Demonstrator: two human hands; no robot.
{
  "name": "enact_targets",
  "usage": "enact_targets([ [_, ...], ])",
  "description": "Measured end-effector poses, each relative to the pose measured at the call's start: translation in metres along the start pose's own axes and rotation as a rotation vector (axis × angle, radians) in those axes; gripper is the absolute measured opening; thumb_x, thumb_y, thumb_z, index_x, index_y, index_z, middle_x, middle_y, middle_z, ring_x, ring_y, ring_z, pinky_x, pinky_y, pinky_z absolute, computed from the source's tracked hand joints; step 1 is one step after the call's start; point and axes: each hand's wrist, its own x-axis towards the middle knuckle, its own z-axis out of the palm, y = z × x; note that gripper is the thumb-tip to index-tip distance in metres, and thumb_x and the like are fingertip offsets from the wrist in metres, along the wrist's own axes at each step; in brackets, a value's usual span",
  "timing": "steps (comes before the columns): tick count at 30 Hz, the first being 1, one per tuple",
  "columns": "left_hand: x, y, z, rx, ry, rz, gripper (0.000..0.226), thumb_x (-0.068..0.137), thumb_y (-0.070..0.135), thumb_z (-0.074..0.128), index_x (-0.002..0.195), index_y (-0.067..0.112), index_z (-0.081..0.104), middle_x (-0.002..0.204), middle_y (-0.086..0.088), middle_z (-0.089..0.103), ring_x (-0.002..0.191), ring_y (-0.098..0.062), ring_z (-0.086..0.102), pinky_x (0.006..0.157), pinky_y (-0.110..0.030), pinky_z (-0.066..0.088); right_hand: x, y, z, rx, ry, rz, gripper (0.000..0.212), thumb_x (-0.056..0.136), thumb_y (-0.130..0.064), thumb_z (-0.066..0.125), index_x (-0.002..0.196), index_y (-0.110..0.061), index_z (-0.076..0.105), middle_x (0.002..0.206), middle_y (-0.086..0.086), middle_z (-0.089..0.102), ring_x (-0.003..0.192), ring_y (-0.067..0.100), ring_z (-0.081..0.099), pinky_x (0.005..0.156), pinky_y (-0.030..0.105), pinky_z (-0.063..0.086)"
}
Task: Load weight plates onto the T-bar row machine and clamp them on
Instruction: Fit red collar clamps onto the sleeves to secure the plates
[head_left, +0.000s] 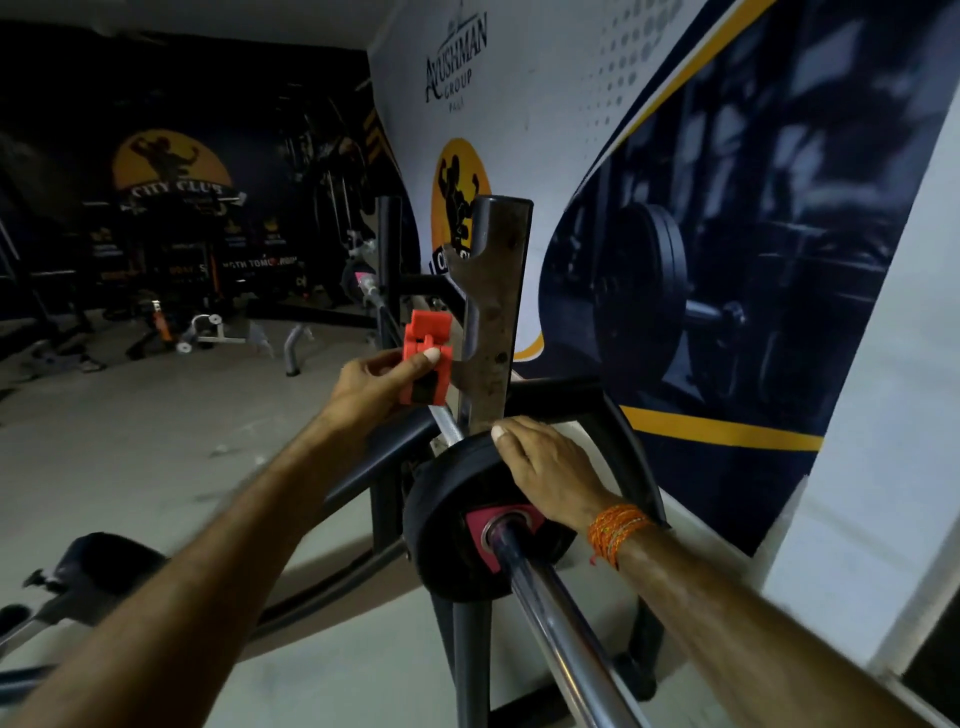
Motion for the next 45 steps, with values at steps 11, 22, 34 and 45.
enact_targets([
  [11, -0.198, 0.009, 0.052, -0.208, -0.239, -0.051, 0.066, 0.075, 0.059, 0.076, 0.127, 0.018, 0.067, 0.134, -0.021, 0.062, 0.123, -0.037, 0.061, 0.104, -0.049, 0.05, -0.107, -0.045, -0.095, 0.897, -0.331, -0.108, 0.046, 0.096, -0.03, 0.065, 0.141, -0.023, 0.058, 0.129, -0.007, 0.069, 0.096, 0.006, 0.066, 0.075, 0.022, 0.051],
  [22, -0.353, -0.006, 0.149, -0.078, -0.102, -0.063, 0.061, 0.089, 0.049, 0.063, 0.134, 0.012, 0.046, 0.133, -0.015, 0.064, 0.119, -0.029, 0.066, 0.1, -0.048, 0.051, -0.272, -0.019, -0.141, 1.002, -0.351, 0.052, 0.036, 0.092, -0.029, 0.066, 0.124, -0.012, 0.068, 0.116, 0.012, 0.075, 0.11, 0.027, 0.071, 0.093, 0.037, 0.059],
  [34, -0.417, -0.074, 0.2, 0.091, 0.166, 0.01, 0.048, 0.088, 0.048, 0.068, 0.132, 0.03, 0.06, 0.13, 0.001, 0.066, 0.119, -0.022, 0.064, 0.097, -0.049, 0.055, -0.354, 0.019, -0.102, 0.9, -0.279, 0.167, 0.061, 0.078, -0.059, 0.076, 0.133, -0.034, 0.061, 0.134, 0.003, 0.062, 0.117, 0.021, 0.065, 0.094, 0.041, 0.06],
  [45, -0.399, -0.102, 0.209, 0.011, 0.272, -0.011, 0.038, 0.093, 0.03, 0.067, 0.13, 0.026, 0.062, 0.124, 0.003, 0.07, 0.114, -0.019, 0.068, 0.094, -0.042, 0.058, -0.348, 0.029, -0.075, 0.801, -0.219, 0.196, 0.064, 0.083, -0.052, 0.071, 0.141, -0.028, 0.056, 0.14, 0.001, 0.054, 0.125, 0.021, 0.057, 0.1, 0.046, 0.056],
])
